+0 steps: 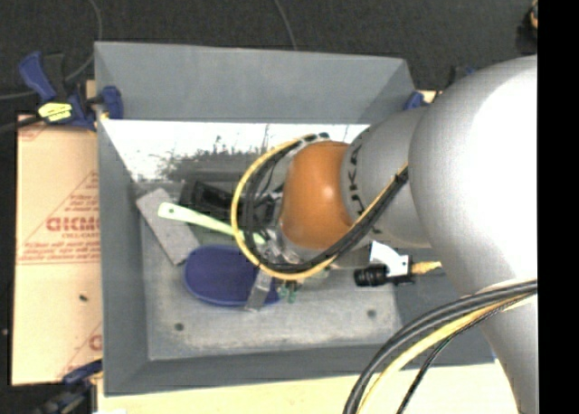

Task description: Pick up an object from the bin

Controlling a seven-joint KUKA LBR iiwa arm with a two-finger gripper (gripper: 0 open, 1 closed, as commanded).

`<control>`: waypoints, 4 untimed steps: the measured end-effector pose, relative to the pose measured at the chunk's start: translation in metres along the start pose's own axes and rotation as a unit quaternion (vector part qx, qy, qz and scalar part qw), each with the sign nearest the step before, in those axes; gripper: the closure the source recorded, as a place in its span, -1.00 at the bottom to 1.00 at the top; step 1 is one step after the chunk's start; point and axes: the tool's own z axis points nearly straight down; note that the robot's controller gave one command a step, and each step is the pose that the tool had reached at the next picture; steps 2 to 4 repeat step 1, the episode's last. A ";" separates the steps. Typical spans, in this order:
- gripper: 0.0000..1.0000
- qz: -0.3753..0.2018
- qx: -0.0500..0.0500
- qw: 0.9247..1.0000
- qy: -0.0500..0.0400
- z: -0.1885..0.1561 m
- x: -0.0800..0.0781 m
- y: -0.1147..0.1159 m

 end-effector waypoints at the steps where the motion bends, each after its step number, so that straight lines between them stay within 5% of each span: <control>1: 1.00 0.000 0.000 1.000 0.000 0.000 0.000 0.000; 4: 1.00 0.000 0.000 1.000 0.000 0.000 0.000 0.000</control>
Offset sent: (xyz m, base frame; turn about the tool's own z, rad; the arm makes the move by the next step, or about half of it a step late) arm 0.0001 -0.0001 0.0169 0.0000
